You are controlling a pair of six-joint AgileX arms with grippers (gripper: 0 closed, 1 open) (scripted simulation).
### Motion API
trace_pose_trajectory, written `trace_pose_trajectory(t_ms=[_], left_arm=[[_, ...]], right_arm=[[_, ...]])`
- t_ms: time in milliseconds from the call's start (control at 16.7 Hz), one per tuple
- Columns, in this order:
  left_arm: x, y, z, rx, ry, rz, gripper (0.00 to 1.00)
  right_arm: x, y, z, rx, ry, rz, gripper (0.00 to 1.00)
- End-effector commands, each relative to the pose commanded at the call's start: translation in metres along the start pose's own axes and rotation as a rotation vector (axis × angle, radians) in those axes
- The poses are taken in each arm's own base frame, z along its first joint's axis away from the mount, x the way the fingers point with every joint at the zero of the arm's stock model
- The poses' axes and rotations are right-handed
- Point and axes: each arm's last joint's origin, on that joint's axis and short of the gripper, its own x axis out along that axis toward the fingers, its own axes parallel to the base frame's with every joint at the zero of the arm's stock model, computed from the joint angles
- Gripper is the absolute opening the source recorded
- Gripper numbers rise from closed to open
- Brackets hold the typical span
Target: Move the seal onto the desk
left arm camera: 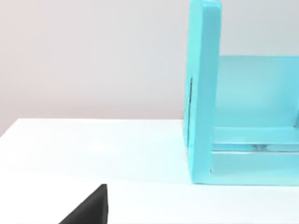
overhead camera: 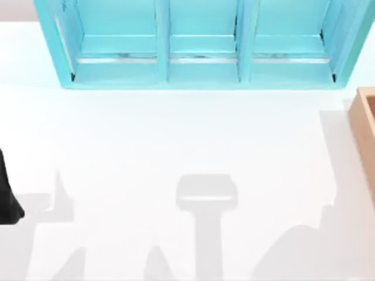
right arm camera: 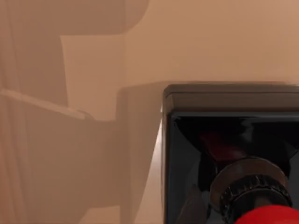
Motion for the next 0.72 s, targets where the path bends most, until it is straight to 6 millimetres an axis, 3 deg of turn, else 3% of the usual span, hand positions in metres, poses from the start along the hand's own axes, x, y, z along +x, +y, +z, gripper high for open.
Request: trace_pose_trajectory(t_ms=[180,360,540,720], left_arm=[[0.0,0.0,0.0,0.0,0.0,0.0,1.0],[0.0,0.0,0.0,0.0,0.0,0.0,1.0],[0.0,0.0,0.0,0.0,0.0,0.0,1.0],[0.0,0.0,0.0,0.0,0.0,0.0,1.0]], right_arm=[[-0.001,0.0,0.0,0.001,-0.001,-0.001,0.0],[-0.018,0.017,0.011,0.0,-0.003,-0.002,0.0],[-0.056,0.056,0.024,-0.005,0.003,-0.001,0.0],[-0.097,0.104,0.021,-0.001,0.035,0.0,0.0]])
